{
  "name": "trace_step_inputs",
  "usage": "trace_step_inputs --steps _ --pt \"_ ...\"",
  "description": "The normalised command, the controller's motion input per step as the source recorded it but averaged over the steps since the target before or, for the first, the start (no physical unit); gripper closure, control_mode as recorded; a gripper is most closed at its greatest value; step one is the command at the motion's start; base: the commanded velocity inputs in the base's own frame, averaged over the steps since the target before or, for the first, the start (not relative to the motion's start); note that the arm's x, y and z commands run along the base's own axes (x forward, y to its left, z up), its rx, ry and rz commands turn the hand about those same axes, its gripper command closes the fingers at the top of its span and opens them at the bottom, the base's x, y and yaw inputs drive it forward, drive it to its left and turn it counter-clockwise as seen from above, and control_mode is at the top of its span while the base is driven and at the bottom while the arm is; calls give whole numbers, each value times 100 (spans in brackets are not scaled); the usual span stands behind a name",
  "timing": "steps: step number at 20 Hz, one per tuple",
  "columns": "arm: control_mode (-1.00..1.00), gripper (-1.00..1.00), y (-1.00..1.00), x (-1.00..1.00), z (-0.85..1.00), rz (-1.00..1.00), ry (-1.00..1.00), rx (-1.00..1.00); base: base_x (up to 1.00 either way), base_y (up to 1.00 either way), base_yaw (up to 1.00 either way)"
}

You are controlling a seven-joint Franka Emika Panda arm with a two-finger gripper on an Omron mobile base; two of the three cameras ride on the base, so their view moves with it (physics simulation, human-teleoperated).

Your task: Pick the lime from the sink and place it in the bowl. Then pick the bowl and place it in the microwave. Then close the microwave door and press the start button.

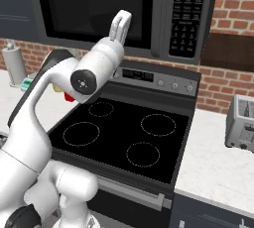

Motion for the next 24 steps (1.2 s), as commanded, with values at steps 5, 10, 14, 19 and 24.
trace_step_inputs --steps 5,10,14,19,24 --pt "-100 -100 -13 -17 2 1 10 -27 0 0 0" --pt "-100 -100 -16 -13 0 2 1 -32 0 0 0" --pt "-100 -100 -17 -6 0 2 0 -31 0 0 0" --pt "-100 -100 -19 -3 0 1 0 -34 0 0 0" --pt "-100 -100 -17 0 0 2 0 -37 0 0 0"
